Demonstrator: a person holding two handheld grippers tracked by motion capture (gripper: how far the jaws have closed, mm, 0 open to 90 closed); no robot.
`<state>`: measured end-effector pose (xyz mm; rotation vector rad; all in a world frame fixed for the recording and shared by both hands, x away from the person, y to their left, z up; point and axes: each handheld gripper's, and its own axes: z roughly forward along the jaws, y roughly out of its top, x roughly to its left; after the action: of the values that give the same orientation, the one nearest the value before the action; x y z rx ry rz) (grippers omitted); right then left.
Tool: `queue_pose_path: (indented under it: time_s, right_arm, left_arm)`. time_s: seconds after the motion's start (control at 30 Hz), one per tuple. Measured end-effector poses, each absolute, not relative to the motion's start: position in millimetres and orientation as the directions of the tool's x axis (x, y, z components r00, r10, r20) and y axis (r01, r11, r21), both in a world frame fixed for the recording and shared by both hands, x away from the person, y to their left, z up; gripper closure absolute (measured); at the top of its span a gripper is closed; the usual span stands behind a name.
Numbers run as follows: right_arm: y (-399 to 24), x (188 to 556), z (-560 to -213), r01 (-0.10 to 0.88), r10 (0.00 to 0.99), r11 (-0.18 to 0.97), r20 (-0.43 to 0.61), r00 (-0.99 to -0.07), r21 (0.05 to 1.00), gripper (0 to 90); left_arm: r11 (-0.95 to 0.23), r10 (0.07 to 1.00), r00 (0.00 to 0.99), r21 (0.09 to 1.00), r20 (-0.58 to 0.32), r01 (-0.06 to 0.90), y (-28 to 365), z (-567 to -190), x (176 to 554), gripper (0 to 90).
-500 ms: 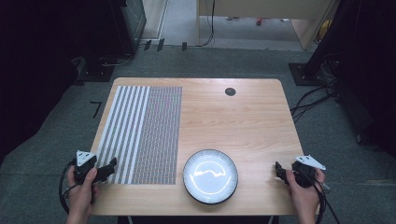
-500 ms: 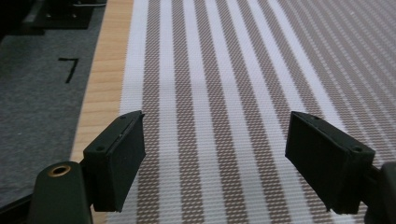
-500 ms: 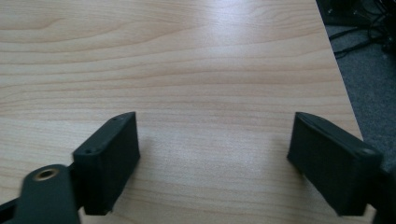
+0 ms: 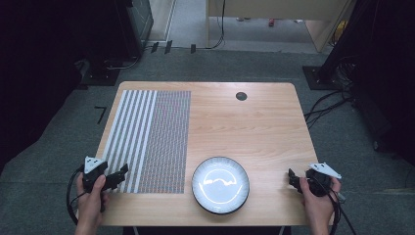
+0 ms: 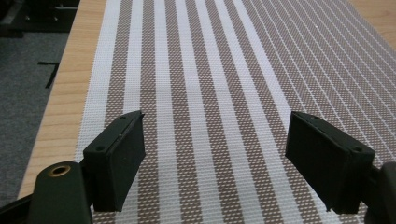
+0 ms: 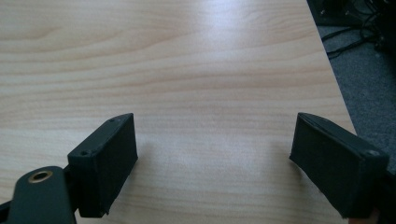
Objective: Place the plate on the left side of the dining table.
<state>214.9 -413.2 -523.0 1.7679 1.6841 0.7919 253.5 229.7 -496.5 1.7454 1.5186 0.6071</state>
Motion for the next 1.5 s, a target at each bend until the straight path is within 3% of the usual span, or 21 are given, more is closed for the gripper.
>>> queue_pose_path:
  time_s: [0.37, 1.5]
  right_arm:
    - [-407.3, 209.0, -509.6, 0.599, 0.997, -0.077, 0.056, 0.054, 0.797, 14.2]
    - [-359.6, 206.6, -496.6, 0.555, 0.993, -0.04, 0.093, -0.067, 0.831, 14.2]
  left_arm:
    - [-0.058, 0.966, 0.233, 0.778, -0.115, 0.626, 209.5, -493.5, 254.3, 18.7]
    - [-0.132, 0.921, 0.366, 0.778, -0.133, 0.614, 146.2, -494.4, 248.9, 18.7]
